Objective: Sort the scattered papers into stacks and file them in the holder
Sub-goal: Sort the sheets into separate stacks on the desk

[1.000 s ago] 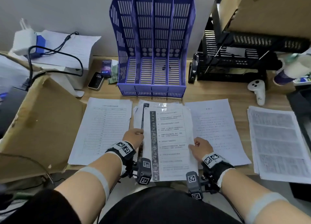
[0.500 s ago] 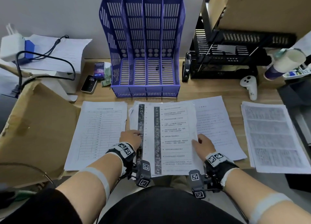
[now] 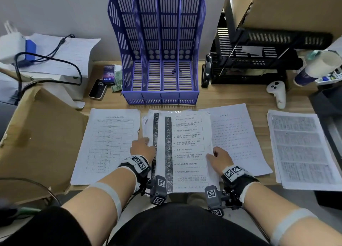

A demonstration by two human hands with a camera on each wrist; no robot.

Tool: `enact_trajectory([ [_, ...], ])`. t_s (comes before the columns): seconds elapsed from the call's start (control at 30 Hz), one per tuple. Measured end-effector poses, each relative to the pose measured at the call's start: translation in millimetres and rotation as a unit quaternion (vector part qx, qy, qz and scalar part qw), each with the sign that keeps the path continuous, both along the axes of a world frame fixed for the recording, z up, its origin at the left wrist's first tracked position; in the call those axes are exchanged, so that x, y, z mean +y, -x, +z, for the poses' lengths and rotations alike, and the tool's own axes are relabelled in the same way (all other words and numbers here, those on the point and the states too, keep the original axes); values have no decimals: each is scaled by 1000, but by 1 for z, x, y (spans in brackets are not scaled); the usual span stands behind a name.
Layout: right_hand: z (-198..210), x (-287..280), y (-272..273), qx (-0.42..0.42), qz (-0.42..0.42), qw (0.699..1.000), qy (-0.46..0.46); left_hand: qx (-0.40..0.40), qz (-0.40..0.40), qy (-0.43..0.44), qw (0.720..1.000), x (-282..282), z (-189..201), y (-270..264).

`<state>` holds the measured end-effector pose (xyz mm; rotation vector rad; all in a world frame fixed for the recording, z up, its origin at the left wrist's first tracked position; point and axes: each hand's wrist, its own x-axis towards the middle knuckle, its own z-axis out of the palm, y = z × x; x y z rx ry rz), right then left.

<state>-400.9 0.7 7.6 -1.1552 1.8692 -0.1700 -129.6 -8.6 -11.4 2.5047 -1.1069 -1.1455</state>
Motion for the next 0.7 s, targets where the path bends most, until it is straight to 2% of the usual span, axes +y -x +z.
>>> enact_trajectory([
  [0.27, -1, -2, -2, 0, 13, 1000, 6, 12, 18, -6, 1000, -1, 1, -1],
  [0.5, 3, -2, -4, -31, 0, 999, -9, 41, -16, -13, 999, -3, 2, 2],
  [0.7, 1, -2, -1, -5, -2, 1000, 15, 57, -27, -6, 998, -5, 6, 2],
])
